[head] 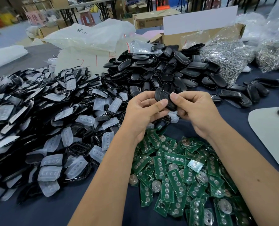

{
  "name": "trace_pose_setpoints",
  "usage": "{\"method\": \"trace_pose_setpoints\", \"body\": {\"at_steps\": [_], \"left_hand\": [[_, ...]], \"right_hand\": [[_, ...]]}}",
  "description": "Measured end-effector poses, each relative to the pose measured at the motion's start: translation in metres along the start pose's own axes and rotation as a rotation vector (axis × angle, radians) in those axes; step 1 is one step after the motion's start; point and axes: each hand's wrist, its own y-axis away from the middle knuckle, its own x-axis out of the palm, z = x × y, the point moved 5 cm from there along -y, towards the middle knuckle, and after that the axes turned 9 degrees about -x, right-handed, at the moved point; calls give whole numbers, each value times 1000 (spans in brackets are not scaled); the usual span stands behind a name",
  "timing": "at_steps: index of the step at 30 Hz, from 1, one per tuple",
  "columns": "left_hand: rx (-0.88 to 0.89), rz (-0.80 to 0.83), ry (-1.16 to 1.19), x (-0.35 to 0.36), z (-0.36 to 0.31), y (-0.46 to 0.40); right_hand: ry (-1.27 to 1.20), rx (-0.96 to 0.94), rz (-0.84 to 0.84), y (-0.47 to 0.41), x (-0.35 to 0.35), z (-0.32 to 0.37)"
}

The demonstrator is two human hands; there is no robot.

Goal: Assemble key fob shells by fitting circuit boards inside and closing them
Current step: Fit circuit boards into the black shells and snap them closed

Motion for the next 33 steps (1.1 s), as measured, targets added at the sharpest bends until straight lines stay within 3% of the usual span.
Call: {"method": "trace_pose_setpoints", "body": {"at_steps": [14,20,25,33], "left_hand": [[32,-34,11,0,0,0],[11,-105,35,-5,1,0],[61,-193,-98,-13,-1,0],[81,-161,-117,-22,-6,-1]], "right_hand": [[-77,42,-21,2,2,-3],[124,-64,16,2,2,-1],[228,-138,87,4,3,2],[304,-151,171,3,6,3]]}}
